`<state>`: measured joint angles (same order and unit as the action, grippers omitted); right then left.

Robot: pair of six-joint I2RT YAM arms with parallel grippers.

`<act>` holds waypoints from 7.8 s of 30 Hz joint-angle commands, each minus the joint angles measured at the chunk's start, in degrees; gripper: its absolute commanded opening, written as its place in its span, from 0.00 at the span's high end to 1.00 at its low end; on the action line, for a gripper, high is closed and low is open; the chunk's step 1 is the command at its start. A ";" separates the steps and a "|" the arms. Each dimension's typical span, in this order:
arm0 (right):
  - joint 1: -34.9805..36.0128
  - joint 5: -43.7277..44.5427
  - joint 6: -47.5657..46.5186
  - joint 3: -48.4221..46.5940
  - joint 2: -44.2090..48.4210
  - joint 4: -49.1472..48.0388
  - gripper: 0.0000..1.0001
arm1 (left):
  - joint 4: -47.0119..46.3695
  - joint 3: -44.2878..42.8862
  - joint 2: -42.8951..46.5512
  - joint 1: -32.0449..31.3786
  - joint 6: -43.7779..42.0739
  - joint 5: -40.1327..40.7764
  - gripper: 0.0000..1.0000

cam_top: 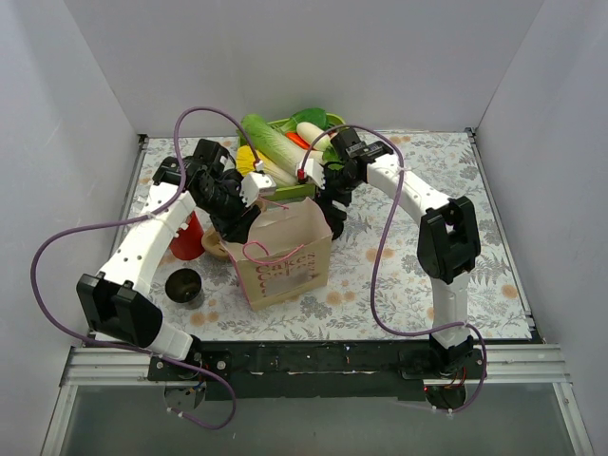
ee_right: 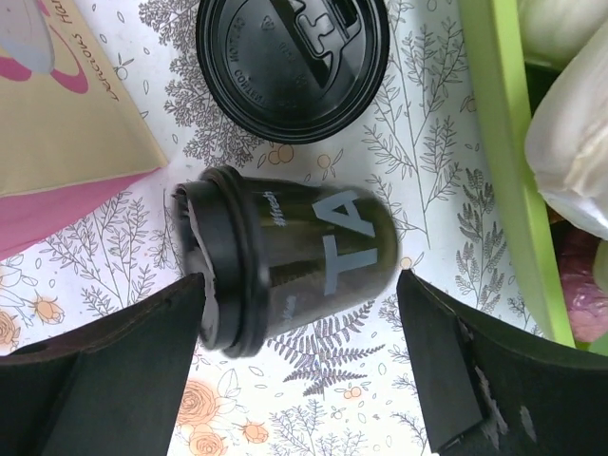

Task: Pack the takeout coffee

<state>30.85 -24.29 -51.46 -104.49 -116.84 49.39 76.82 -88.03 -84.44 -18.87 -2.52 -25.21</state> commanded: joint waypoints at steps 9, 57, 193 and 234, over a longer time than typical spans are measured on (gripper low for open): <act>0.88 1.97 -2.50 3.94 6.71 -5.97 0.14 | 2.29 -1.27 -0.28 0.24 0.41 -0.36 0.57; 1.32 0.83 -6.28 12.90 11.80 -5.09 0.99 | 2.20 -0.30 -0.02 0.24 -0.46 -0.28 0.57; -50.01 -29.31 80.37 32.42 34.84 -17.47 0.27 | -45.33 -16.57 -3.00 -28.57 2.80 -3.29 0.02; -51.24 -31.25 89.87 37.95 37.03 -19.33 0.27 | -81.03 -10.06 -27.35 -43.18 -9.25 20.20 0.04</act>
<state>-20.18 -54.22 37.80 -67.05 -82.41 29.87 -0.03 -96.23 -113.25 -62.11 -13.28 -7.40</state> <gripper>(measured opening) 0.782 0.959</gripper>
